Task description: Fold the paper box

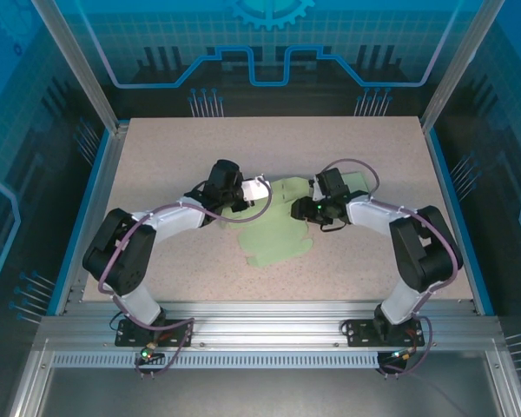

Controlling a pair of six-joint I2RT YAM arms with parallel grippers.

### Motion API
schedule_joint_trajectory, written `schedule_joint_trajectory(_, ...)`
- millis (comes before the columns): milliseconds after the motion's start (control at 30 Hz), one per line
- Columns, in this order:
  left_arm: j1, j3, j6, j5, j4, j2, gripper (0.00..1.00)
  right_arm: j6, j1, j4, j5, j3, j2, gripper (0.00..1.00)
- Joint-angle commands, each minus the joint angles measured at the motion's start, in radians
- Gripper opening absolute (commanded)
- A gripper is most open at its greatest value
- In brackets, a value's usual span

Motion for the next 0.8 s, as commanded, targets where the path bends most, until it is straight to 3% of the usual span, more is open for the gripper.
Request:
schedule_joint_trajectory(0, 0.0, -0.001, -0.006, 0.028, 0.026, 0.033, 0.12, -0.046, 0.007, 0.071, 0.063, 0.06, 0.046, 0.54)
schedule_joint_trajectory(267, 0.01, 0.025, -0.013, 0.038, 0.014, 0.068, 0.12, -0.049, -0.002, 0.028, 0.085, 0.14, 0.154, 0.54)
schedule_joint_trajectory(533, 0.023, 0.016, -0.01, 0.014, 0.055, 0.063, 0.12, -0.024, 0.0, -0.026, 0.159, 0.121, 0.143, 0.55)
schedule_joint_trajectory(767, 0.01, -0.014, 0.002, -0.039, 0.201, 0.066, 0.12, 0.023, 0.004, 0.088, 0.032, 0.063, 0.146, 0.52)
